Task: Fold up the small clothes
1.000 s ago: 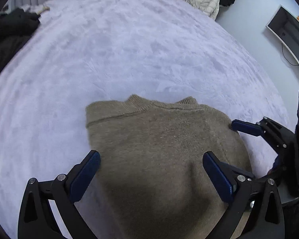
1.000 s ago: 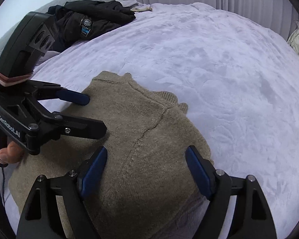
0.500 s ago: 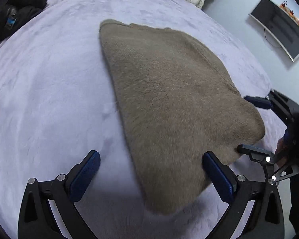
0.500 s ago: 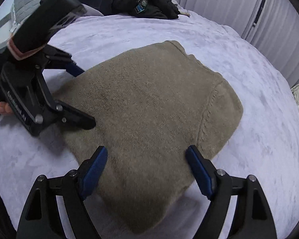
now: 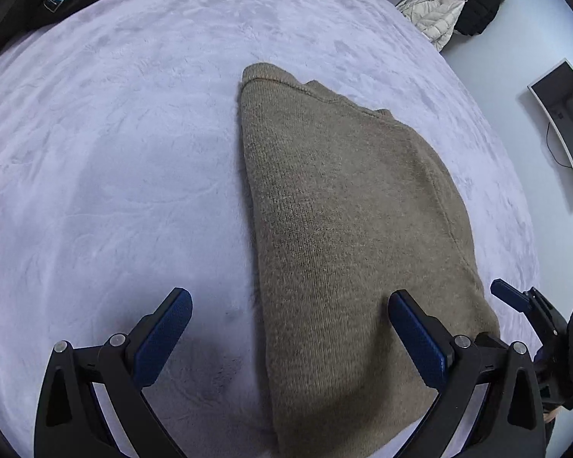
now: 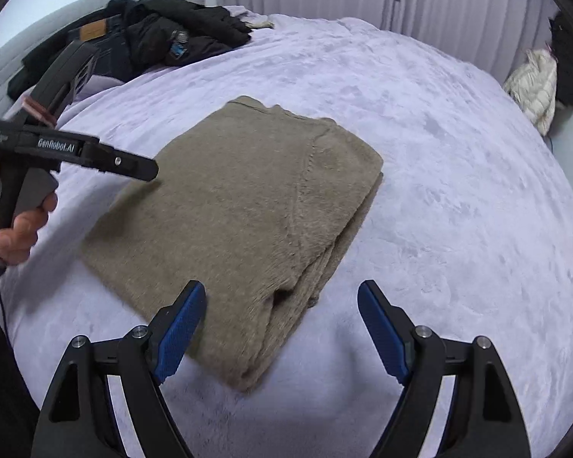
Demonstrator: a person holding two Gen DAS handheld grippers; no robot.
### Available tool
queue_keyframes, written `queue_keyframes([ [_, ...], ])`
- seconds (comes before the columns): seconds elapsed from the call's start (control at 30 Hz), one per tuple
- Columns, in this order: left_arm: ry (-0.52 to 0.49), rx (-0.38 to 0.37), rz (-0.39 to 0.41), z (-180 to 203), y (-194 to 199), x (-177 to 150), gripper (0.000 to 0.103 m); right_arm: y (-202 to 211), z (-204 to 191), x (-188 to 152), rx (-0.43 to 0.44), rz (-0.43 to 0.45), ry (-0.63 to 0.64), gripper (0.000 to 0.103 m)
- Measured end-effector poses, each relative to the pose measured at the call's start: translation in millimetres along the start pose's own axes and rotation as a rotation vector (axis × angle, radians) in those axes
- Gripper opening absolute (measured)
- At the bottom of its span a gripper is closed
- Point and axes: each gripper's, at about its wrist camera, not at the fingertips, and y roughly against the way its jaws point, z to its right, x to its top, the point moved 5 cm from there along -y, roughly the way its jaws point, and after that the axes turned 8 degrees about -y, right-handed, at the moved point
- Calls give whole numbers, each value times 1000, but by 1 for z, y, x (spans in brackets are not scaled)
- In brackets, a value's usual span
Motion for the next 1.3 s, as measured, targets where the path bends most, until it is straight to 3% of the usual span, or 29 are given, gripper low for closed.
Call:
queue_keyframes([
  [0.1,21,-9,-8,4,-11,5,103,-3,23,9,77,15,-168,85],
  [0.17,-3,56,9,11,-14,12,103,-8,34,17,103,34,-265,85],
  [0.3,-32,196,88,17,-11,28,103,-28,33,37,35,42,-308,85],
  [0.37,-57,247,51,16,-22,23,103,-44,22,42,-43,27,-241,85],
  [0.43,-66,232,64,15,-20,11,103,-61,15,37,-118,-14,-179,84],
  [0.47,-64,215,69,13,-15,4,103,-61,14,33,-115,1,-176,85],
  [0.6,-86,163,93,9,20,-32,103,-42,21,8,-24,-9,-220,85],
  [0.8,-138,291,185,3,60,-37,103,15,49,-16,-4,66,-275,85],
  [0.87,-131,292,184,5,56,-27,103,22,56,-13,-34,86,-299,86],
  [0.97,-120,292,168,12,38,-9,103,8,55,-3,-51,46,-315,86],
  [1.17,-149,251,74,29,-5,3,103,-26,45,16,74,-5,-362,86],
  [1.3,-130,171,60,31,-19,6,103,-61,44,23,180,-77,-432,86],
])
